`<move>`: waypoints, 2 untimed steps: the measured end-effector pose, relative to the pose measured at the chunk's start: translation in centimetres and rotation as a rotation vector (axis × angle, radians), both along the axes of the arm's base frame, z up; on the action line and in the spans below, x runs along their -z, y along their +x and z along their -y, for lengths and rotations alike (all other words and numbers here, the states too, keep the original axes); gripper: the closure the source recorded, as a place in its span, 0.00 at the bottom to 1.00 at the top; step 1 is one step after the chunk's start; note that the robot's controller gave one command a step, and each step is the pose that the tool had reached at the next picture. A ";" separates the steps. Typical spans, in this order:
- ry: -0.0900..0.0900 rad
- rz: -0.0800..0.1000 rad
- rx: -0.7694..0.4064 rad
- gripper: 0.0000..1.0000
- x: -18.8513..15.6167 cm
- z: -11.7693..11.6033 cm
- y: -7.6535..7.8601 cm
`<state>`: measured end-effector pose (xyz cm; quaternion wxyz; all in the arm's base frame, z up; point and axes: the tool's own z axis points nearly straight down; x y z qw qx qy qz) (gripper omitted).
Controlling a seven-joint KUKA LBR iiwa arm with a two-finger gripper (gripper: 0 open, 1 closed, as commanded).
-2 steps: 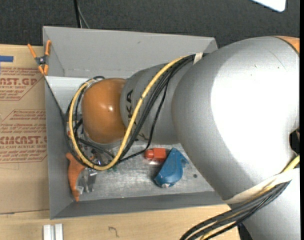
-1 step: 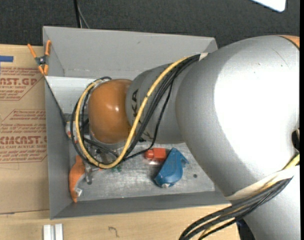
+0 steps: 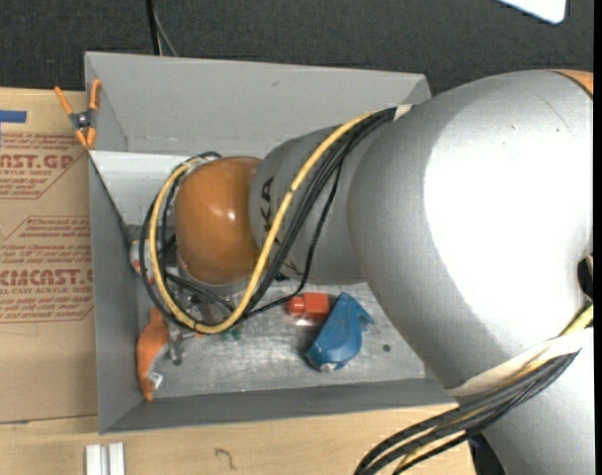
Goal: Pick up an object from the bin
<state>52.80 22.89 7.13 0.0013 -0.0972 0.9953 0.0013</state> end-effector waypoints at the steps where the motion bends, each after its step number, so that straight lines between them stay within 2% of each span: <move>1: 0.000 -0.001 0.000 1.00 -0.2 0.0 0.0; 2: -0.001 -0.002 0.000 1.00 -0.9 0.0 -0.1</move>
Offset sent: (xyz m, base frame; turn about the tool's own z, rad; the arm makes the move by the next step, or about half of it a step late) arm -0.0002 0.0001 0.0012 0.0000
